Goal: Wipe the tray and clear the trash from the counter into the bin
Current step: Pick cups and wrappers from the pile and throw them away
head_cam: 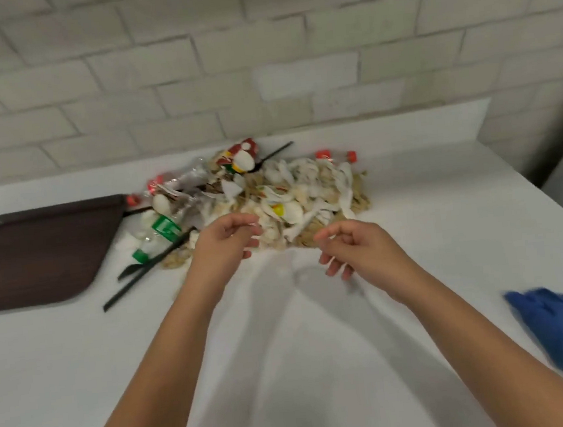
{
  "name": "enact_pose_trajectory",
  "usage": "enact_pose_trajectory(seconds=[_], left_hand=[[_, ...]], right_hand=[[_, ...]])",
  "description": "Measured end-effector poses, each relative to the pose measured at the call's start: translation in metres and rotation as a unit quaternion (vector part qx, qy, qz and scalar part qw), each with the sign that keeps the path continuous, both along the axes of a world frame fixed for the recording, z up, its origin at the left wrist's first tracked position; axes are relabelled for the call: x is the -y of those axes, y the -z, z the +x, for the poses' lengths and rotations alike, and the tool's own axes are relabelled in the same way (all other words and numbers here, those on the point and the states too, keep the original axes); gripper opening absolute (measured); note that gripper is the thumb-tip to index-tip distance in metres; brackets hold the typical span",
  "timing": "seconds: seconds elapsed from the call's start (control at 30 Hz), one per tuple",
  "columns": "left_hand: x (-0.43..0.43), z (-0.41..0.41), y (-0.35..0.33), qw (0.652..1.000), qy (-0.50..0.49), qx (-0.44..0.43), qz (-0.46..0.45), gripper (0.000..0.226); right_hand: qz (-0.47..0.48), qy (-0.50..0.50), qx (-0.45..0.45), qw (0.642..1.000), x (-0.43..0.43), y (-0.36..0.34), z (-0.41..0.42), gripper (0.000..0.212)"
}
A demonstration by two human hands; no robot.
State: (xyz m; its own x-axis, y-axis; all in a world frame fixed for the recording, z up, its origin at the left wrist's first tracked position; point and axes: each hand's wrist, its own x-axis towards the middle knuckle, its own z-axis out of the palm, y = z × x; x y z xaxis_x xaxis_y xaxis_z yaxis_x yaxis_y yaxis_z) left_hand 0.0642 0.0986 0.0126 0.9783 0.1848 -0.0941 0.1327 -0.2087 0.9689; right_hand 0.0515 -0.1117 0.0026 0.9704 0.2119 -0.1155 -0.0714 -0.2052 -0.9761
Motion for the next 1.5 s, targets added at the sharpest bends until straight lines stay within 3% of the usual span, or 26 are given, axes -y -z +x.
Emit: enact_pose_trajectory(seconds=[0.17, 0.27, 0.37, 0.47, 0.57, 0.7, 0.9, 1.0, 1.07, 1.17, 1.27, 1.43, 1.5], left_hand=[[-0.112, 0.068, 0.022, 0.992, -0.098, -0.011, 0.072, 0.017], [-0.150, 0.100, 0.033, 0.981, -0.131, -0.010, 0.141, 0.014], [-0.160, 0.127, 0.038, 0.979, -0.086, 0.002, 0.183, 0.008], [-0.163, 0.154, 0.043, 0.970, -0.055, 0.013, 0.236, 0.010], [-0.172, 0.178, 0.048, 0.951, -0.086, 0.020, 0.295, 0.033], [-0.185, 0.202, 0.063, 0.931, -0.066, -0.061, 0.355, 0.058], [-0.175, 0.220, 0.074, 0.920, -0.085, -0.110, 0.366, 0.078], [-0.169, 0.220, 0.079, 0.907, -0.106, -0.109, 0.393, 0.067], [-0.164, 0.215, 0.075, 0.889, -0.131, -0.079, 0.432, 0.059], [-0.153, 0.200, 0.053, 0.856, -0.173, 0.002, 0.488, 0.051], [-0.139, 0.182, 0.026, 0.862, -0.178, 0.040, 0.473, 0.047], [-0.091, 0.134, -0.003, 0.863, -0.124, 0.055, 0.486, 0.062], [-0.056, 0.102, -0.010, 0.880, -0.069, 0.084, 0.462, 0.065]], right_hand=[[-0.052, 0.031, 0.087, 0.994, -0.097, -0.006, 0.099, 0.007], [-0.170, 0.051, 0.171, 0.969, -0.137, -0.004, 0.151, 0.014], [-0.354, 0.008, 0.192, 0.915, -0.165, 0.003, 0.186, 0.032], [-0.527, -0.024, 0.216, 0.822, -0.186, 0.022, 0.209, 0.054], [-0.596, -0.038, 0.214, 0.773, -0.203, 0.031, 0.221, 0.074], [-0.637, -0.043, 0.211, 0.740, -0.216, 0.036, 0.227, 0.056], [-0.498, 0.027, 0.224, 0.837, -0.204, 0.027, 0.223, 0.027], [-0.289, 0.092, 0.272, 0.913, -0.188, 0.014, 0.205, 0.021], [-0.161, 0.117, 0.280, 0.939, -0.170, 0.002, 0.182, 0.018], [-0.045, 0.169, 0.275, 0.946, -0.136, -0.008, 0.141, 0.027], [0.059, 0.213, 0.210, 0.953, -0.098, -0.003, 0.100, 0.033], [0.070, 0.276, 0.126, 0.950, -0.022, 0.020, 0.025, 0.027], [0.072, 0.299, 0.110, 0.945, 0.008, 0.028, -0.007, 0.031]])
